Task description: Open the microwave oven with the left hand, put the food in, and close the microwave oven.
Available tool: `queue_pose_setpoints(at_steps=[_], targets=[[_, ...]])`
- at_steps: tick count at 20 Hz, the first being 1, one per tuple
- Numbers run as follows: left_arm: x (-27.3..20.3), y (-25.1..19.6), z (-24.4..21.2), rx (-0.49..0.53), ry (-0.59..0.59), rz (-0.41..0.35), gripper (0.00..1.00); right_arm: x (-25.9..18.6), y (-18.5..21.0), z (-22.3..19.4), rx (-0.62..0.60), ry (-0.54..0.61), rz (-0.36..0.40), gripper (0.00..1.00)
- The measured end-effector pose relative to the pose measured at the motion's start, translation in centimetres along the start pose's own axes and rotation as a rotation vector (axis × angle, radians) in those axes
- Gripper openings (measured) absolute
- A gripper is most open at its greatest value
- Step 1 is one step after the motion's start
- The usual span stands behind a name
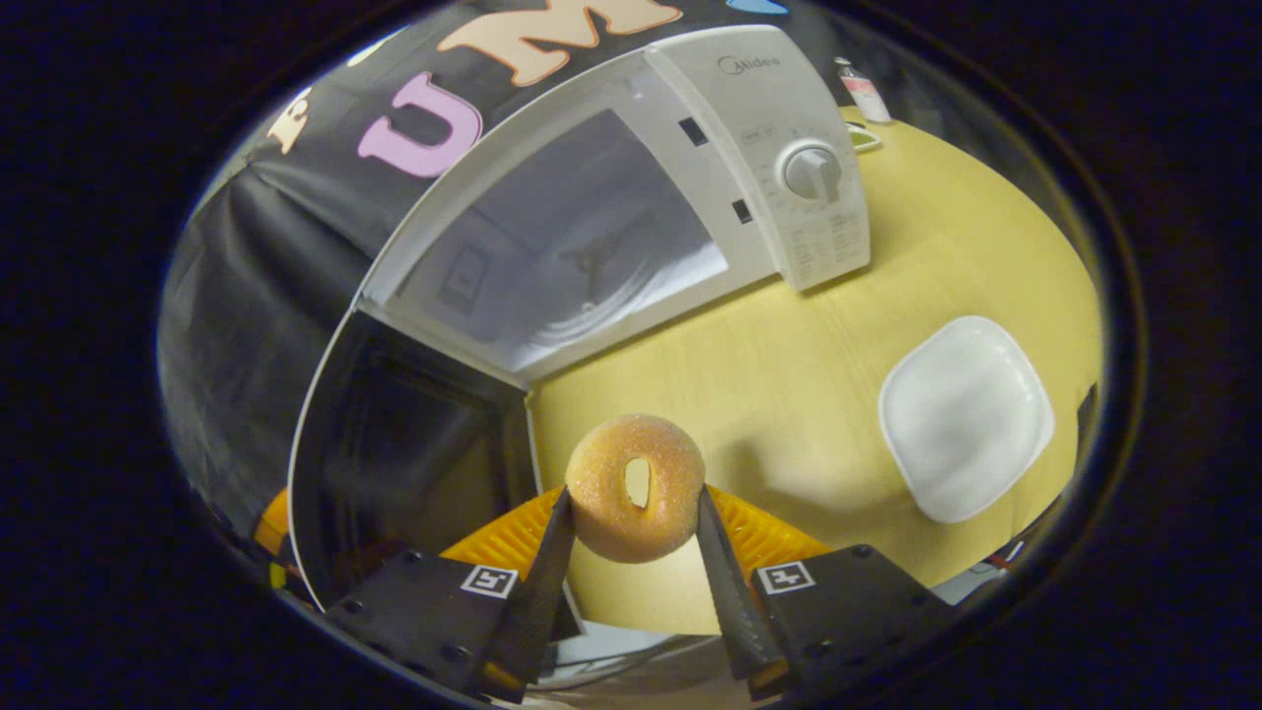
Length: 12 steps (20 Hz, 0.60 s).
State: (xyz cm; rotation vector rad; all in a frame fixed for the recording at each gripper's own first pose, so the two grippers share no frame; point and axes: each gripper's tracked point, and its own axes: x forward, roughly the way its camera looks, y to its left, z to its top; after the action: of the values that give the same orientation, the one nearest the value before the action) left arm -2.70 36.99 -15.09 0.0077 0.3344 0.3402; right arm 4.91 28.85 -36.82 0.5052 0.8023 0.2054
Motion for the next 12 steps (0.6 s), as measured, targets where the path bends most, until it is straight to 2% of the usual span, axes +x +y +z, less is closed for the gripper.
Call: queue_pose_setpoints(at_steps=[3, 4, 5, 9, 12], targets=[[-0.1, 0.0, -0.5, -0.002, 0.021, -0.008, 0.89, 2.4, 2.5, 2.0, 0.074, -0.083, 0.036, 0.67], [-0.1, -0.2, -0.5, -0.004, 0.024, -0.013, 0.89, 3.2, 3.2, 2.7, 0.09, -0.106, 0.039, 0.73], [-0.1, -0.3, -0.8, -0.009, 0.031, -0.018, 0.89, 4.1, 3.7, 3.3, 0.1, -0.125, 0.041, 0.67], [0.1, -0.5, -2.1, -0.03, 0.078, -0.027, 0.89, 7.5, 5.4, 5.0, 0.101, -0.154, 0.027, 0.66], [0.2, 0.0, -2.3, -0.022, 0.097, -0.017, 0.89, 9.2, 6.8, 7.1, 0.144, -0.232, 0.029, 0.67]])
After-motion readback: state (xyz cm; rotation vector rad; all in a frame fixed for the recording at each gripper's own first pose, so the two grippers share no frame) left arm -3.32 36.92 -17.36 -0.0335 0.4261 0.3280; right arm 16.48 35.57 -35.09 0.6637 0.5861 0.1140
